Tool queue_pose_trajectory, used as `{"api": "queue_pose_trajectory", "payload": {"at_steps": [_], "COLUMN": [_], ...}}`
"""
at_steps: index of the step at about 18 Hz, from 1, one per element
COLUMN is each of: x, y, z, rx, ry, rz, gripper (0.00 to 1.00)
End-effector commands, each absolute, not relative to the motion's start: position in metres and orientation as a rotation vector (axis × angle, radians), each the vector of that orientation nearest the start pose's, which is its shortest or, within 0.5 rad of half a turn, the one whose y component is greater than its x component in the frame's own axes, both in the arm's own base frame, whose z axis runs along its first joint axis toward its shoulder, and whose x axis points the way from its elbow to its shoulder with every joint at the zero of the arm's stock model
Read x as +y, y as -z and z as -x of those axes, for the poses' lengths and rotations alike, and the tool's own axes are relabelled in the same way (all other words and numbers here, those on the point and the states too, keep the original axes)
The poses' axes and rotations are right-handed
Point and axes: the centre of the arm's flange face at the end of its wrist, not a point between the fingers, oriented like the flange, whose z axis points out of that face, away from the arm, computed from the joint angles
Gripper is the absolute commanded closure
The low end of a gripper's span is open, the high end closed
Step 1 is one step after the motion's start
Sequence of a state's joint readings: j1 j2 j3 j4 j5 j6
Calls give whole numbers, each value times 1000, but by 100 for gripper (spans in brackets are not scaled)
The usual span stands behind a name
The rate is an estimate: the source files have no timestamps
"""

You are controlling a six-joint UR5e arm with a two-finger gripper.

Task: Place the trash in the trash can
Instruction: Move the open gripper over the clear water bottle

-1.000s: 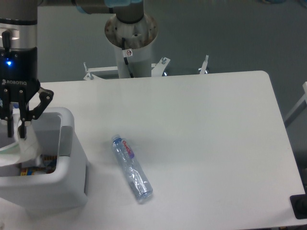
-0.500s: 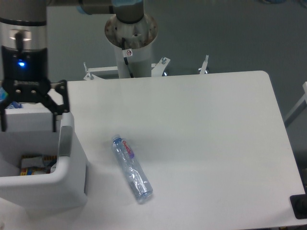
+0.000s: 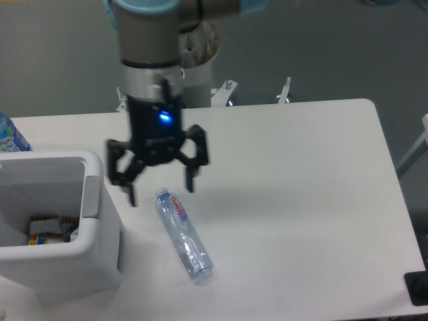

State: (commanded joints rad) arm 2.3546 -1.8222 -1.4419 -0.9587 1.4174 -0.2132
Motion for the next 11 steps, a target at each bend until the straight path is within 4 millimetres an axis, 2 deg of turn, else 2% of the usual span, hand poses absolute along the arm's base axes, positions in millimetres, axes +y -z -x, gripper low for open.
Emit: {"api": "queue_pose_trajectory", "payload": {"at_steps": [2, 6, 9, 11], "x": [545, 556, 567, 572], "y": [-461, -403, -362, -346], "z": [359, 379, 390, 392], "rx": [-1266, -1237, -1263, -1269], "ry": [1, 9, 39, 52], "rz": [2356, 2466, 2515, 2538], "gripper": [0, 0, 0, 0]}}
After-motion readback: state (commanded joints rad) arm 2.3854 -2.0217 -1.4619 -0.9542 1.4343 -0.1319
